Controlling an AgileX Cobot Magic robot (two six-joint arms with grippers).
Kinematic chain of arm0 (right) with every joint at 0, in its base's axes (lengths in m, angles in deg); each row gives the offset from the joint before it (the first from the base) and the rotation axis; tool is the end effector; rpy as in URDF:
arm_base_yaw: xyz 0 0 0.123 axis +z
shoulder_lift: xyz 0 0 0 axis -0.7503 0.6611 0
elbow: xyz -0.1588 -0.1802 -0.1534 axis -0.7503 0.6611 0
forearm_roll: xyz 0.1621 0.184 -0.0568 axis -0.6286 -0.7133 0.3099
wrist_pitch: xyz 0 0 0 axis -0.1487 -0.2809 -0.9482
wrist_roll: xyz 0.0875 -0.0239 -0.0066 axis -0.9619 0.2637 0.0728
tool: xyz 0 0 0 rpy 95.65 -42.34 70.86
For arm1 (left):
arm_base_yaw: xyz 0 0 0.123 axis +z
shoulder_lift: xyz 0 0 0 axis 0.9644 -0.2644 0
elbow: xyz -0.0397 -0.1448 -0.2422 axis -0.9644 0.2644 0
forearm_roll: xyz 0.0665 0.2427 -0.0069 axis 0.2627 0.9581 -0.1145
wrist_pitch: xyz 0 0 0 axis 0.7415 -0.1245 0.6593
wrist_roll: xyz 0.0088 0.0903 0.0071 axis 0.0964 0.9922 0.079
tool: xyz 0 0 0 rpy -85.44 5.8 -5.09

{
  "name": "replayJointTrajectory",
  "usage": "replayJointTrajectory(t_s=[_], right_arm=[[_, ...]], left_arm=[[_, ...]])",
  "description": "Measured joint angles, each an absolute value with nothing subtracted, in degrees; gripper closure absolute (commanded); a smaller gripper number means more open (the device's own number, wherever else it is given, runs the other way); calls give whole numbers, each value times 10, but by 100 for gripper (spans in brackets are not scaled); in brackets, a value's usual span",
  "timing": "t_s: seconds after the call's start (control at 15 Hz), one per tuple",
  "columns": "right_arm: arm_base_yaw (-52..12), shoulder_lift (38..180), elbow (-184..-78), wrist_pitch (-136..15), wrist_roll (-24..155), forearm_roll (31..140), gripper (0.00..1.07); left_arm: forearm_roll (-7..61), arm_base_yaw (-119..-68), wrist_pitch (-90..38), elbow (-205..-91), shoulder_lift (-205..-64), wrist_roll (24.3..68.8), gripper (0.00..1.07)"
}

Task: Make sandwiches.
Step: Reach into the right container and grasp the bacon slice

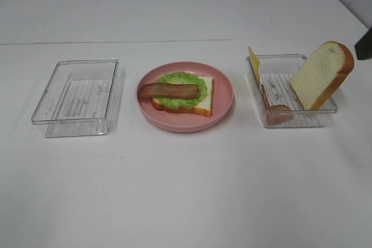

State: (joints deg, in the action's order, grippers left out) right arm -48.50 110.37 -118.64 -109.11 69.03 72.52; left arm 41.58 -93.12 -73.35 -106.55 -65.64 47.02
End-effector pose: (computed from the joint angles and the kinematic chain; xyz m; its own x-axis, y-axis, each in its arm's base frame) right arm 0.2431 0.0153 0.3078 -0.8123 0.0144 -0.5831 -0.0837 0.9865 0.1410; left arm -0.0046 0.0016 0.2820 -0.3648 0.1997 -0.9094 0.3445 0.9363 0.0674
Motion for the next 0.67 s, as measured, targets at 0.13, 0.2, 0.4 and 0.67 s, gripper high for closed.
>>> replayJointTrajectory(t_s=[0.13, 0.2, 0.4, 0.67], right_arm=[[-485, 1261, -1303, -1140, 730, 690, 35], [-485, 1281, -1323, -1147, 734, 686, 36], [-460, 1408, -1426, -1199, 748, 683, 36], [-400, 1513, -1518, -1224, 726, 706, 36]], left_arm=[[416, -931, -734, -1066, -656, 470, 20], [416, -931, -734, -1066, -656, 471, 20], [416, -931, -734, -1066, -656, 471, 20], [416, -931, -734, -1066, -656, 471, 20]])
